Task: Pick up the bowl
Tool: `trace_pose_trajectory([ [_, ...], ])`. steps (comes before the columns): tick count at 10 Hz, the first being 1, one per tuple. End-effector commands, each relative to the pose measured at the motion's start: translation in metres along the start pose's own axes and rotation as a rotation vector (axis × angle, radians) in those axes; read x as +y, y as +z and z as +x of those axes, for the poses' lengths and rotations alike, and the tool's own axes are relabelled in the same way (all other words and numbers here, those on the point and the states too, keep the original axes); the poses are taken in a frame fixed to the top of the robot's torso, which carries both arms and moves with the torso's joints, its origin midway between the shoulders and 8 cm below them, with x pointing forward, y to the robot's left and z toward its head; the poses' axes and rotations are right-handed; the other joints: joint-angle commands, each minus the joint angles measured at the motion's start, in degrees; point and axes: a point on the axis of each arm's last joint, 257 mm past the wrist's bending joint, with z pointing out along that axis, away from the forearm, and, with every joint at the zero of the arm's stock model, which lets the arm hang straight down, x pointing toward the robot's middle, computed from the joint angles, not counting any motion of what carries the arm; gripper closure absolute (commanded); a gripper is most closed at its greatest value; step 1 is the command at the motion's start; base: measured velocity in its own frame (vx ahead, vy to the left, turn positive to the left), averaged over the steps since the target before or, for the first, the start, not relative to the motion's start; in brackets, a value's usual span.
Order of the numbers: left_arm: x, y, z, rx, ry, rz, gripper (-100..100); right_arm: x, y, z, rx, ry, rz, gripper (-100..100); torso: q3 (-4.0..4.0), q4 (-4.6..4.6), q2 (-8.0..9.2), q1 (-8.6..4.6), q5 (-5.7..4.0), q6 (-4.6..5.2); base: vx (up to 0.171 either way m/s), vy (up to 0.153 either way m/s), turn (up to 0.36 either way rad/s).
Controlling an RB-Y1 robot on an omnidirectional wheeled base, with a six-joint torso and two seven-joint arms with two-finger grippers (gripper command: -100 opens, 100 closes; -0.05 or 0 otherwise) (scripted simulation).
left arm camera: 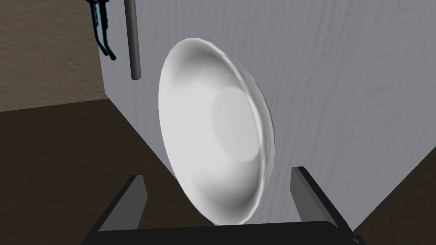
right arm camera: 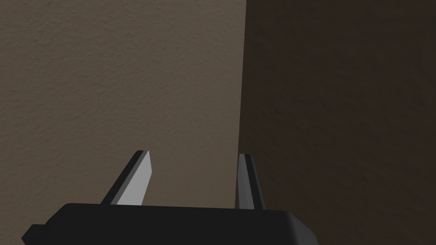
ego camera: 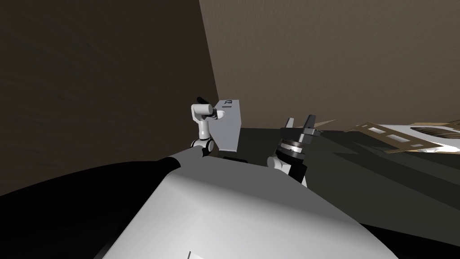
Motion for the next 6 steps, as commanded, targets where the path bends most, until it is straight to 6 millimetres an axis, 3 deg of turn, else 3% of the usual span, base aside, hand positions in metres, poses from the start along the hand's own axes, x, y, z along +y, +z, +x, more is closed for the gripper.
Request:
trace_pose_trajectory([
  [1, 0.008, 0.0, -0.003, -0.008, -0.008, -0.044, -100, 0.0, 0.0, 0.0, 0.0, 0.0, 0.0, 0, 0.0, 0.0, 0.0, 0.0, 0.0, 0.0, 0.03, -0.004, -0.011],
  [6, 0.021, -0.006, -0.013, -0.038, -0.044, -0.164, -100, 0.0, 0.0, 0.0, 0.0, 0.0, 0.0, 0, 0.0, -0.01, 0.01, 0.0, 0.0, -0.01, 0.035, -0.008, -0.017],
])
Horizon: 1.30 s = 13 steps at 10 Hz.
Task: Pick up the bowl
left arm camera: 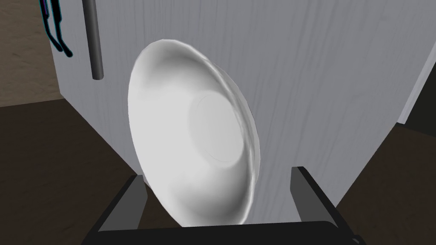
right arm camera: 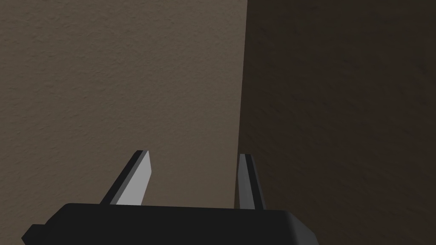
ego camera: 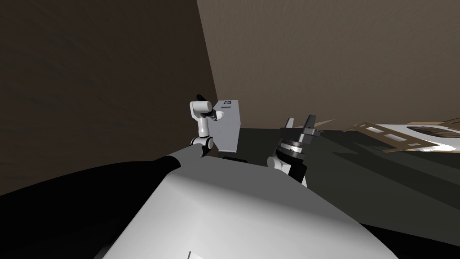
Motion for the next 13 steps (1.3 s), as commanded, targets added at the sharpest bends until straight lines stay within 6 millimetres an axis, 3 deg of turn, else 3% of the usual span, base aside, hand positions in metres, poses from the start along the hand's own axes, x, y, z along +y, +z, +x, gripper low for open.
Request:
trace_pose_trajectory([
  [1, 0.007, -0.002, -0.003, -0.008, -0.006, -0.04, -100, 0.0, 0.0, 0.0, 0.0, 0.0, 0.0, 0, 0.0, 0.0, 0.0, 0.0, 0.0, 0.0, 0.036, -0.003, -0.008],
  [9, 0.043, -0.013, -0.018, -0.053, -0.036, -0.238, -100, 0.0, 0.0, 0.0, 0.0, 0.0, 0.0, 0, 0.02, 0.0, 0.04, 0.03, 0.01, 0.0, 0.035, -0.002, -0.011],
  [10, 0.038, -0.012, -0.016, -0.049, -0.034, -0.216, -100, 0.0, 0.0, 0.0, 0.0, 0.0, 0.0, 0, 0.01, 0.0, 0.03, 0.03, 0.01, 0.0, 0.013, 0.001, -0.002],
  [11, 0.039, -0.012, -0.016, -0.05, -0.035, -0.223, 0, 0.0, 0.0, 0.0, 0.0, 0.0, 0.0, 0, 0.04, 0.01, 0.08, 0.04, 0.01, -0.01, 0.0, 0.0, 0.0],
  [12, 0.037, -0.004, -0.029, -0.057, -0.029, -0.219, -100, 0.0, 0.0, 0.0, 0.0, 0.0, 0.0, 0, 0.07, 0.02, 0.12, 0.04, 0.01, -0.01, -0.001, -0.047, -0.064],
  [13, 0.035, -0.006, -0.032, -0.056, -0.027, -0.216, -100, 0.0, 0.0, 0.0, 0.0, 0.0, 0.0, 0, 0.08, 0.02, 0.14, -0.1, -0.01, 0.0, -0.004, -0.062, -0.023],
])
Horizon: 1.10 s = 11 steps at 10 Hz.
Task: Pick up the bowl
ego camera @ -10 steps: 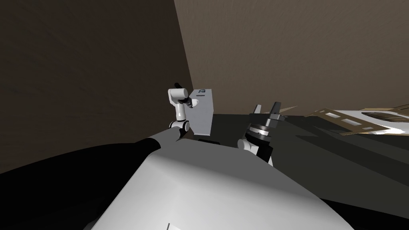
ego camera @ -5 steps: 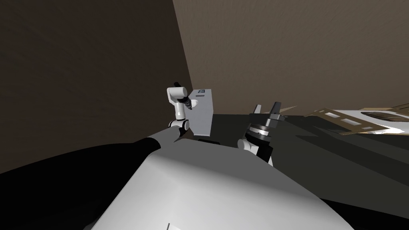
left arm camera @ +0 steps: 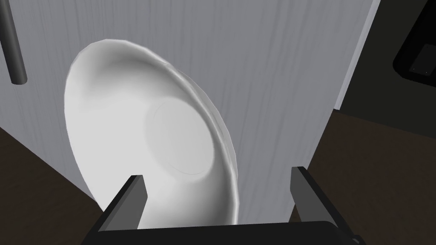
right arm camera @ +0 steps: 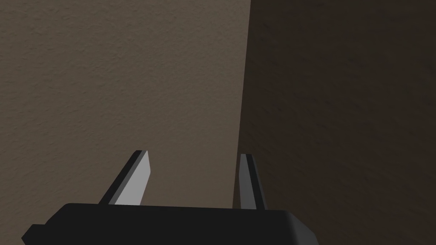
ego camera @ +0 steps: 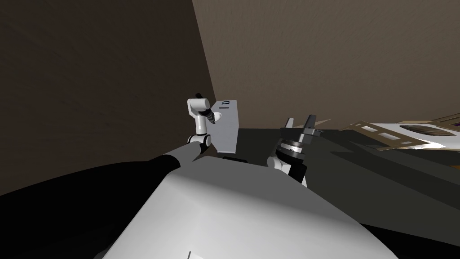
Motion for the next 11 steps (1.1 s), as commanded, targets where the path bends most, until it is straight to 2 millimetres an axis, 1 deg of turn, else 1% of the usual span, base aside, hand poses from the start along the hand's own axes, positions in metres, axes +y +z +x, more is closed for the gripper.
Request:
trace_pose_trajectory([
  [1, -0.003, 0.008, -0.014, -0.008, 0.002, 0.002, -100, 0.0, 0.0, 0.0, 0.0, 0.0, 0.0, 0, 0.0, 0.0, 0.0, 0.0, 0.0, 0.0, -0.008, -0.077, -0.047],
  [2, -0.007, 0.005, -0.019, -0.005, 0.006, 0.008, -100, 0.0, 0.0, 0.0, 0.0, 0.0, 0.0, 0, 0.01, 0.0, 0.02, -0.06, -0.01, 0.01, -0.007, -0.072, -0.023],
  [3, -0.007, 0.015, -0.029, -0.013, 0.004, 0.003, -100, 0.0, 0.0, 0.0, 0.0, 0.0, 0.0, 0, 0.02, 0.01, 0.03, -0.06, -0.02, 0.0, -0.008, -0.08, -0.053],
  [4, -0.011, 0.01, -0.035, -0.01, 0.008, 0.01, -100, 0.0, 0.0, 0.0, 0.0, 0.0, 0.0, 0, 0.02, 0.01, 0.03, -0.09, -0.02, 0.01, -0.009, -0.06, -0.025],
  [5, -0.011, 0.019, -0.046, -0.017, 0.003, 0.004, -100, 0.0, 0.0, 0.0, 0.0, 0.0, 0.0, 0, 0.03, 0.02, 0.04, -0.02, -0.01, 0.0, -0.013, -0.067, -0.056],
  [6, -0.015, 0.015, -0.052, -0.014, 0.006, 0.011, -100, 0.0, 0.0, 0.0, 0.0, 0.0, 0.0, 0, 0.03, 0.01, 0.05, -0.04, -0.01, 0.01, -0.009, -0.057, -0.019],
  [7, -0.014, 0.024, -0.062, -0.021, -0.001, 0.003, -100, 0.0, 0.0, 0.0, 0.0, 0.0, 0.0, 0, 0.03, 0.02, 0.05, 0.0, -0.01, 0.0, 0.004, -0.073, -0.058],
  [8, -0.018, 0.018, -0.069, -0.018, 0.002, 0.01, -100, 0.0, 0.0, 0.0, 0.0, 0.0, 0.0, 0, 0.01, 0.0, 0.01, -0.05, -0.01, 0.01, -0.001, -0.065, -0.021],
  [9, -0.016, 0.027, -0.08, -0.026, -0.009, 0.003, -100, 0.0, 0.0, 0.0, 0.0, 0.0, 0.0, 0, 0.01, 0.01, 0.01, -0.03, -0.02, 0.0, -0.008, -0.081, -0.051],
  [10, -0.021, 0.021, -0.086, -0.023, -0.006, 0.009, -100, 0.0, 0.0, 0.0, 0.0, 0.0, 0.0, 0, 0.02, 0.01, 0.03, -0.08, -0.02, 0.01, -0.007, -0.066, -0.02],
  [11, -0.018, 0.03, -0.098, -0.03, -0.019, 0.001, -100, 0.0, 0.0, 0.0, 0.0, 0.0, 0.0, 0, 0.03, 0.02, 0.04, -0.04, -0.02, 0.0, -0.003, -0.064, -0.05],
])
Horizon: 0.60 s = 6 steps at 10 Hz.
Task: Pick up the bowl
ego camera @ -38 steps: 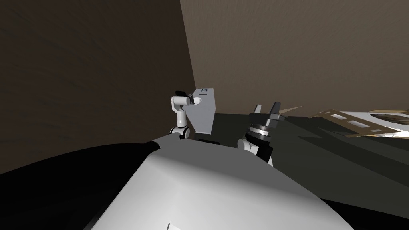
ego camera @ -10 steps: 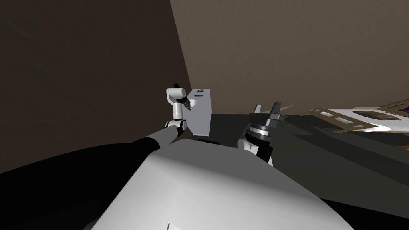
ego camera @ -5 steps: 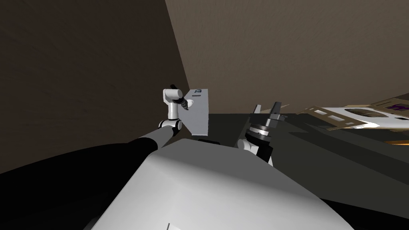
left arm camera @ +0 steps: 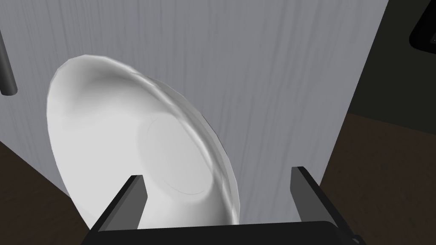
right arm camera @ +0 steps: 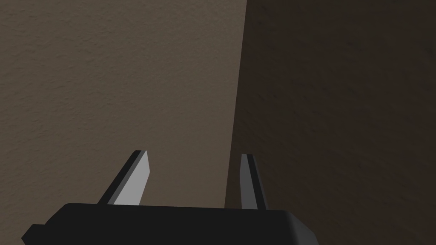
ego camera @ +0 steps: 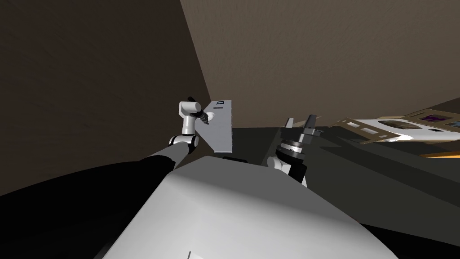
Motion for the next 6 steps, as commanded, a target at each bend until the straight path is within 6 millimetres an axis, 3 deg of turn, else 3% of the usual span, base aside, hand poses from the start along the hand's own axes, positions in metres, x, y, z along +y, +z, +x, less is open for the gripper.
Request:
trace_pose_trajectory([
  [1, -0.005, -0.003, -0.013, 0.0, -0.005, 0.005, -100, 0.0, 0.0, 0.0, 0.0, 0.0, 0.0, 0, 0.0, 0.0, 0.0, 0.0, 0.0, 0.0, 0.0, -0.054, -0.024],
  [2, -0.002, 0.005, -0.026, -0.007, -0.02, -0.002, -100, 0.0, 0.0, 0.0, 0.0, 0.0, 0.0, 0, 0.0, 0.01, -0.01, 0.04, 0.0, -0.01, 0.012, -0.067, -0.053],
  [4, -0.007, -0.002, -0.031, 0.002, -0.019, 0.003, -100, 0.0, 0.0, 0.0, 0.0, 0.0, 0.0, 0, -0.03, -0.02, -0.05, 0.04, 0.01, 0.0, -0.005, -0.046, -0.01],
  [5, -0.006, 0.003, -0.047, -0.006, -0.037, -0.001, -100, 0.0, 0.0, 0.0, 0.0, 0.0, 0.0, 0, -0.01, -0.01, -0.01, 0.12, 0.03, 0.0, -0.008, -0.051, -0.052],
  [6, -0.009, -0.002, -0.05, -0.001, -0.036, 0.002, -100, 0.0, 0.0, 0.0, 0.0, 0.0, 0.0, 0, -0.02, -0.01, -0.02, 0.08, 0.03, 0.01, -0.009, -0.055, -0.031],
])
